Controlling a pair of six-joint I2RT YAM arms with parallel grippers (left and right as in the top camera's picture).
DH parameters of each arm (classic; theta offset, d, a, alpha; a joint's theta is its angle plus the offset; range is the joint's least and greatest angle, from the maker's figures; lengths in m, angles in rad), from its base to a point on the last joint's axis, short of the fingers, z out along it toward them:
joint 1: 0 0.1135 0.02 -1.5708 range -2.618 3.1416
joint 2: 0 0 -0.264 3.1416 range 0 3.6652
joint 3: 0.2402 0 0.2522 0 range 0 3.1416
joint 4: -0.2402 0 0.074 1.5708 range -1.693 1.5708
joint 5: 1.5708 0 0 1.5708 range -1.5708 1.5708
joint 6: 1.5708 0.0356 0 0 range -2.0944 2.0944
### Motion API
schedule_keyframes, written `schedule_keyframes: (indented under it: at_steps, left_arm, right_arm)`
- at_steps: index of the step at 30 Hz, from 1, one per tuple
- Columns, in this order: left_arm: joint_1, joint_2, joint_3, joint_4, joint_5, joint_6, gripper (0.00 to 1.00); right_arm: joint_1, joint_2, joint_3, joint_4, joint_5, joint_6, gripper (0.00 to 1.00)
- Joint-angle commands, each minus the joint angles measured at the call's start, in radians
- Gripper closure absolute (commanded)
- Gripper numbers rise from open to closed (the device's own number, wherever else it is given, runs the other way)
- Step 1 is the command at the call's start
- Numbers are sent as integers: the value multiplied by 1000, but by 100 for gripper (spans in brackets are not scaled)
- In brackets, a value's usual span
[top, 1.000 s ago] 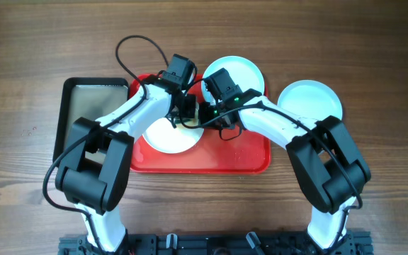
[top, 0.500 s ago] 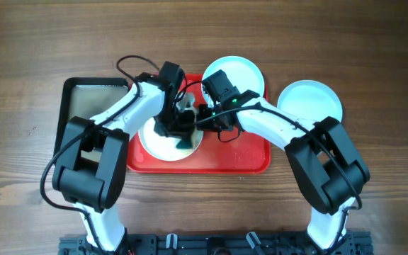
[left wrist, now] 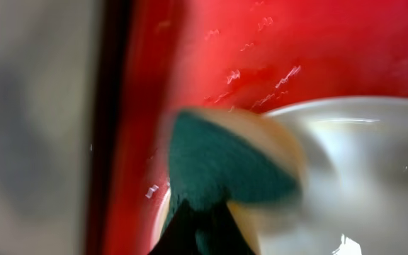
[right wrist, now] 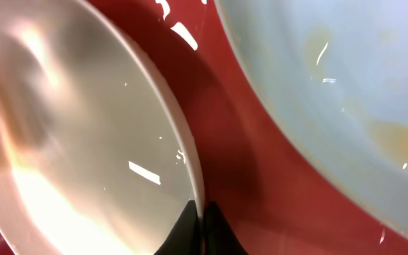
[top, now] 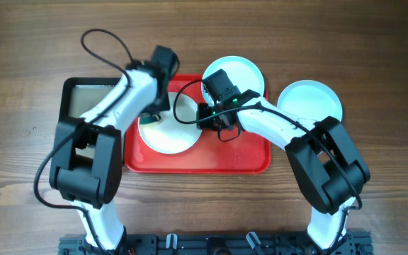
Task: Clean dirty plates on tray and stack at the side
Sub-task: 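Lift the white plate with the right gripper and stack it on the side plate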
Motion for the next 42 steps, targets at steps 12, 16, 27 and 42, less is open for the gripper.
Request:
schedule_keyframes:
  at_steps: [12, 16, 27, 42]
  left_arm:
    - [132, 4, 298, -177, 277, 43, 96]
    - [131, 5, 298, -163, 280, 43, 96]
    - [129, 5, 268, -153, 280, 43, 96]
    - [129, 5, 240, -140, 280, 43, 96]
  right_arm:
    - [64, -381, 11, -272, 536, -172, 96]
    - [192, -445, 11, -330, 866, -210, 96]
    - [508, -445, 11, -310, 1652, -340, 96]
    - [545, -445, 10, -197, 1459, -450, 96]
